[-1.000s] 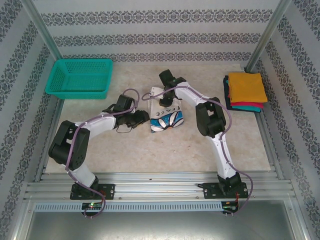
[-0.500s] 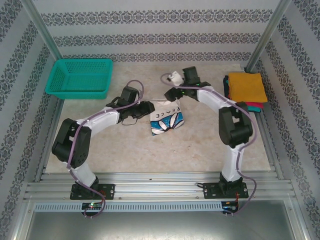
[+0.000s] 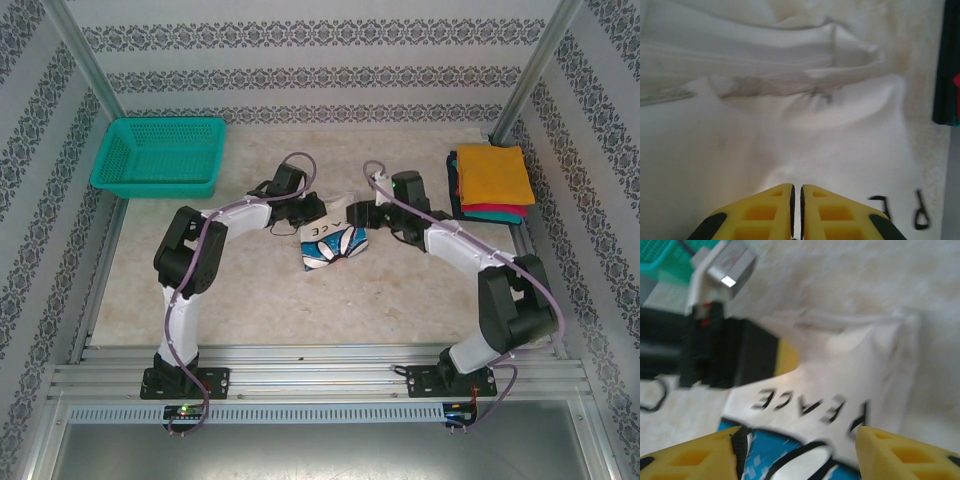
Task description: Fold and stack the t-shirts
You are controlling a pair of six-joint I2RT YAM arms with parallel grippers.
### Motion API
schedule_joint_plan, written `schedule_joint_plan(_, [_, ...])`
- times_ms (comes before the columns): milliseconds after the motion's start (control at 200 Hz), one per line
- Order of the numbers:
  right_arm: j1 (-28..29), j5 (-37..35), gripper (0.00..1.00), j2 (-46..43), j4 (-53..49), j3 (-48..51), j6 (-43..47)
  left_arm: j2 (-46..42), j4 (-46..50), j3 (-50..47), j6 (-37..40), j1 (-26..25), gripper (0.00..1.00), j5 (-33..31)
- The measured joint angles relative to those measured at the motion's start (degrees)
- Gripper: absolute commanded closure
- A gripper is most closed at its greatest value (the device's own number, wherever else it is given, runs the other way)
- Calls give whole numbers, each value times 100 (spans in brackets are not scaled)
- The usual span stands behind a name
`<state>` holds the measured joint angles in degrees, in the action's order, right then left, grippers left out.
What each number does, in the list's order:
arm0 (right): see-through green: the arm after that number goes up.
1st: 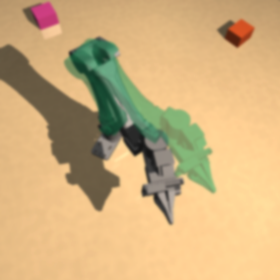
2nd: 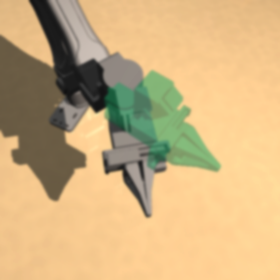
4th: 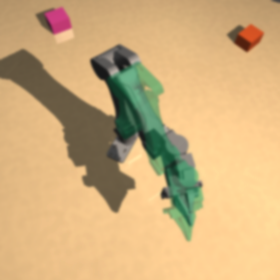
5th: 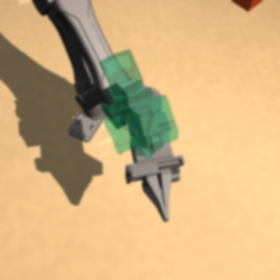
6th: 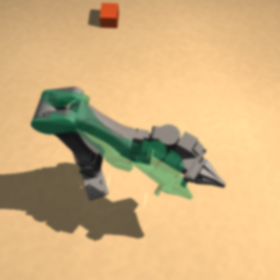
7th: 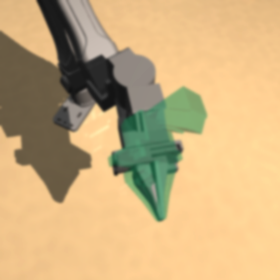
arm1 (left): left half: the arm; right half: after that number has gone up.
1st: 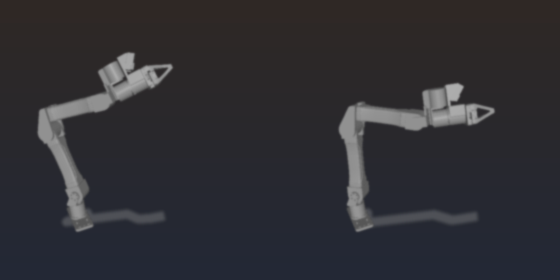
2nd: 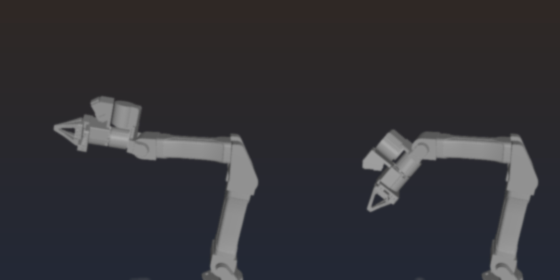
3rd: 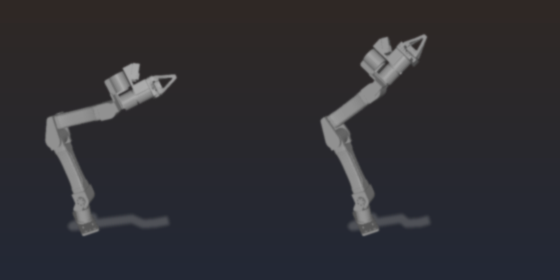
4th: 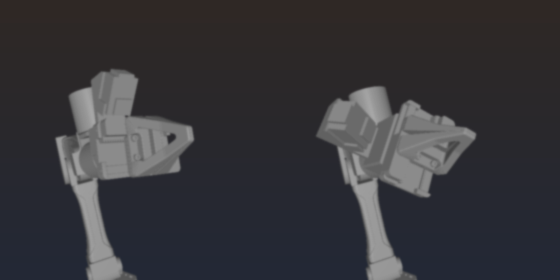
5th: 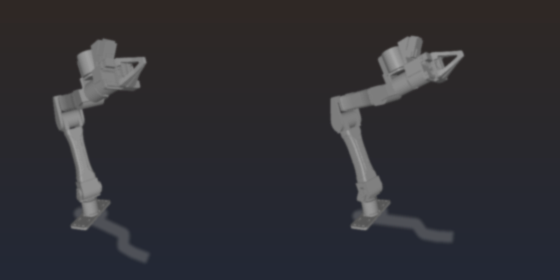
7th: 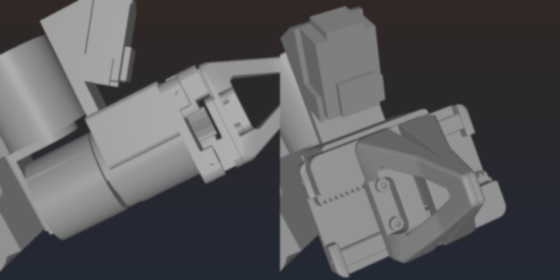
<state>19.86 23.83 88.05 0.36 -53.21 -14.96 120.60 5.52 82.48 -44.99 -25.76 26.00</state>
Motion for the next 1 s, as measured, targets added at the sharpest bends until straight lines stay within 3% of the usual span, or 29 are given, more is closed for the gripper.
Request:
schedule_joint_plan(205, [540,122,68,190,264,483,-629,162,7,-37,0,9,88,-39])
schedule_joint_plan(385, [498,-118,69,844,682,772,-1196,162,-140,-170,-7,46,88,-22])
schedule_joint_plan(575, [463,-68,60,981,1027,876,-1578,153,-468,-343,-46,87,86,98])
schedule_joint_plan(679, [463,-66,44,756,946,879,-1602,138,-546,-387,-46,96,83,142])
schedule_joint_plan(859, [186,-243,21,9,664,866,-1569,116,-643,-387,-7,101,71,271])
schedule_joint_plan(999, [-293,-295,17,-74,297,625,-1554,103,-459,-197,138,101,60,254])
